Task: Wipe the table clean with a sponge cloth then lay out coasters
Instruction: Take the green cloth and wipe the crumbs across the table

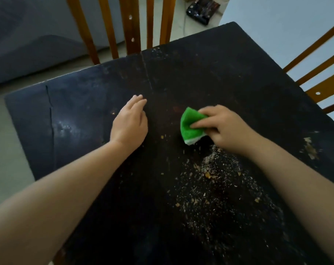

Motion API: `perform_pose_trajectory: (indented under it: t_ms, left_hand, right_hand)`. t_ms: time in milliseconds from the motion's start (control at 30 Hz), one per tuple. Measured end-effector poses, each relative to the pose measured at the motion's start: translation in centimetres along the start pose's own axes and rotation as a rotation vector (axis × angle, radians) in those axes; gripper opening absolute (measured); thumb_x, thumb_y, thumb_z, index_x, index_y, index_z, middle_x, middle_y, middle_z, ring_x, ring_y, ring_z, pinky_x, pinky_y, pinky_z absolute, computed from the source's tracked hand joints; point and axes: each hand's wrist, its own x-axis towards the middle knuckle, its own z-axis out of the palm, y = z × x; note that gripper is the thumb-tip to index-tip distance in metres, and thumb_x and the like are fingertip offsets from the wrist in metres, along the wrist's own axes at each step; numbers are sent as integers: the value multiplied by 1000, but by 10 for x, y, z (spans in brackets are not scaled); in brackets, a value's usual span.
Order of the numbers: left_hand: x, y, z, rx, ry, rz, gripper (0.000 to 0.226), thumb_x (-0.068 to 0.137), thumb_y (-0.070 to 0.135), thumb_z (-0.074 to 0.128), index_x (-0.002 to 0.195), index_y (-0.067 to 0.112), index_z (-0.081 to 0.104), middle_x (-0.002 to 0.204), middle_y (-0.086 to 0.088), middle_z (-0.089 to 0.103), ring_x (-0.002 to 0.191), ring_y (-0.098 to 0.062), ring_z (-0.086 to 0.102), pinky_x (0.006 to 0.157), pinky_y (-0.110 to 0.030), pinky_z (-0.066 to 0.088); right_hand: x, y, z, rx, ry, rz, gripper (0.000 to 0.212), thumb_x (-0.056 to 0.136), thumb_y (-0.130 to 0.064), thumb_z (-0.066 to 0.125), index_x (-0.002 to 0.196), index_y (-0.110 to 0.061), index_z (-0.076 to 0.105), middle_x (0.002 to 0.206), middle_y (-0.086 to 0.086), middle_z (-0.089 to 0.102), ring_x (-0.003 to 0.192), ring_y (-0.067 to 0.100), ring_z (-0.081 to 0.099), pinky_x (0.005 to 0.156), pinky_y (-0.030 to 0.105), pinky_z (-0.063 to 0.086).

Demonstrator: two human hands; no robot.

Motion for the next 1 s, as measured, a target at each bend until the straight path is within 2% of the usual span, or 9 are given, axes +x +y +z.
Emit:
perform_pose_trajectory:
  t_ms: [67, 167, 367, 500, 633, 767, 833, 900, 1000]
  left_hand:
    - [-23, -17, -10, 41, 37, 54, 40, 95, 7, 38, 135, 6, 41, 147, -5, 35, 139, -15, 25, 107, -19, 16]
    - [-58, -43, -16, 97, 102, 111, 35, 89, 0, 47, 124, -5, 52, 134, -18, 49, 132, -30, 39, 105, -28, 22]
    - [-85, -73, -19, 179, 98, 42, 36, 87, 5, 46, 120, -8, 54, 129, -23, 52, 128, -37, 41, 106, -37, 19]
    - [-87, -76, -18, 138, 101, 12, 37, 90, 4, 44, 125, -5, 50, 136, -19, 47, 134, -31, 35, 109, -32, 13]
    - [-87, -76, -21, 45, 155, -13, 37, 88, -4, 46, 125, -5, 50, 135, -19, 48, 134, -31, 35, 109, -32, 13]
    - [-88, -76, -26, -69, 197, -86, 40, 88, -8, 43, 127, -4, 48, 138, -17, 45, 137, -28, 30, 109, -29, 15]
    - [-88, -82, -32, -57, 215, -78, 39, 87, -9, 45, 125, -6, 49, 136, -19, 47, 135, -31, 33, 109, -33, 19]
    - [-88, -91, -39, 6, 225, -66, 39, 86, -6, 47, 124, -7, 50, 133, -22, 49, 133, -35, 35, 107, -36, 21]
    - [-90, -104, -44, 75, 190, -127, 39, 88, -1, 47, 128, -5, 47, 137, -20, 46, 135, -33, 32, 109, -33, 15]
  right_hand:
    - [18, -12, 9, 4, 45, -25, 36, 76, 6, 52, 103, -10, 69, 119, 13, 60, 98, 38, 52, 88, 42, 41]
    - [49, -35, 23, -40, 67, -68, 42, 77, -5, 44, 110, -17, 66, 128, 5, 55, 109, 34, 48, 94, 44, 38]
    - [64, -58, 49, -65, -10, 10, 44, 81, 0, 48, 115, -24, 62, 133, -2, 49, 119, 27, 41, 98, 37, 30]
    - [17, -53, 49, -72, -152, -132, 40, 69, 4, 51, 97, -15, 72, 114, 10, 63, 104, 37, 55, 90, 55, 42]
    - [-7, -51, 20, -87, -455, -117, 37, 80, 6, 54, 104, -18, 69, 120, 1, 58, 112, 22, 48, 101, 40, 38]
    - [40, -77, 16, -62, -130, -255, 32, 67, 7, 54, 90, -5, 73, 103, 18, 67, 89, 37, 62, 87, 38, 41]
    - [82, -91, 24, -23, -1, -187, 33, 78, 7, 52, 104, -7, 68, 119, 15, 60, 105, 35, 55, 94, 31, 36]
    - [120, -102, 34, -2, 67, -96, 37, 83, 3, 51, 115, -11, 62, 129, 10, 53, 116, 30, 47, 104, 38, 35]
    - [150, -116, 53, -17, 126, 25, 40, 85, -3, 49, 121, -17, 58, 132, 6, 48, 119, 28, 43, 102, 45, 36]
